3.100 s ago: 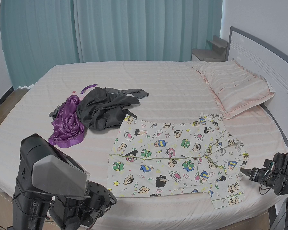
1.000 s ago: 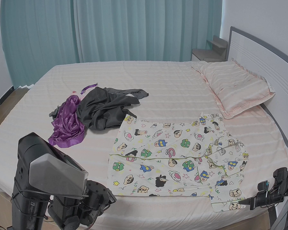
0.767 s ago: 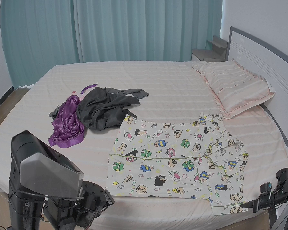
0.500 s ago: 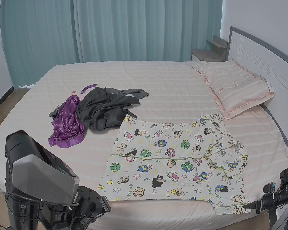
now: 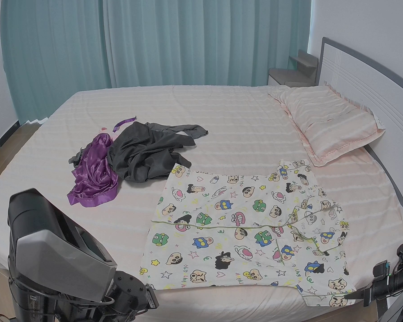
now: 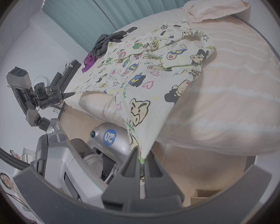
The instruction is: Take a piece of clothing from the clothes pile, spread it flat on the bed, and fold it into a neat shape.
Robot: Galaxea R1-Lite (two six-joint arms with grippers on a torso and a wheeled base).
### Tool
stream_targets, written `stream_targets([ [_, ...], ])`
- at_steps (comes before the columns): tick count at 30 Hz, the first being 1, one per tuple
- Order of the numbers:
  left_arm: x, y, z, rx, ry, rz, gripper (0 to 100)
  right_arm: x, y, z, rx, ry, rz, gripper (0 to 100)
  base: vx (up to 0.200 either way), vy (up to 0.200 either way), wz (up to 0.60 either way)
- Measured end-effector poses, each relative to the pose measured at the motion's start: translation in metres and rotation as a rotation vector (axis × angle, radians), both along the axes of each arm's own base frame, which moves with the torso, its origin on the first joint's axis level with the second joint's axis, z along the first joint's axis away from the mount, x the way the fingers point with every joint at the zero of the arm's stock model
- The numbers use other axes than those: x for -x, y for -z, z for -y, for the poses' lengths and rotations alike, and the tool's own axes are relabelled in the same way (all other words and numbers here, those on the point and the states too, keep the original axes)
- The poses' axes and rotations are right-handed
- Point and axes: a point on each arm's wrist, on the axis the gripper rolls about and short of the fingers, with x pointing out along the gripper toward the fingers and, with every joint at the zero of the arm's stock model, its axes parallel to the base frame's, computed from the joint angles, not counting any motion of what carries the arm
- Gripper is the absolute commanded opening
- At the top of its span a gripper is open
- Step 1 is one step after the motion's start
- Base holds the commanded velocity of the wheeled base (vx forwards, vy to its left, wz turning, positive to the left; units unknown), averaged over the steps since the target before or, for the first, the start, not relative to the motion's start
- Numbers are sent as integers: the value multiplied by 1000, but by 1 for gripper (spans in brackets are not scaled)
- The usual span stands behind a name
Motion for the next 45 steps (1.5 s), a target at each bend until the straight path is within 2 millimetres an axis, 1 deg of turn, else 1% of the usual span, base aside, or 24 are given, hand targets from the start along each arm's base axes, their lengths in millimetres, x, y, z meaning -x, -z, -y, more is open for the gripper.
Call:
stream_targets([
  [11, 8, 1, 4, -20, 41, -24, 0, 10, -2, -2, -17, 5, -60, 0, 0, 0, 0],
  [14, 10, -2, 4, -25, 52, -32, 0, 11, -3, -3, -17, 8, -62, 0, 0, 0, 0],
  [22, 24, -14, -5, -46, 126, -166, 0, 16, -7, -4, -5, 10, -85, 0, 0, 0, 0],
  [27, 27, -20, -7, -31, 144, -179, 0, 20, -8, -6, 4, -4, -114, 0, 0, 0, 0],
  [33, 27, -22, -7, -23, 146, -173, 0, 23, -11, -8, 11, -7, -131, 0, 0, 0, 0],
  [35, 25, -23, -6, -17, 140, -166, 0, 23, -12, -8, 16, -8, -122, 0, 0, 0, 0],
  [39, 13, -27, -1, 19, 117, -127, 0, 22, -14, -8, 4, -8, -86, 0, 0, 0, 0],
  [42, 1, -31, 0, 44, 85, -100, 0, 17, -17, -6, -23, -4, -30, 0, 0, 0, 0],
  [45, -11, -33, -2, 49, 38, -96, 0, 7, -21, 0, -45, -1, 45, 0, 0, 0, 0],
])
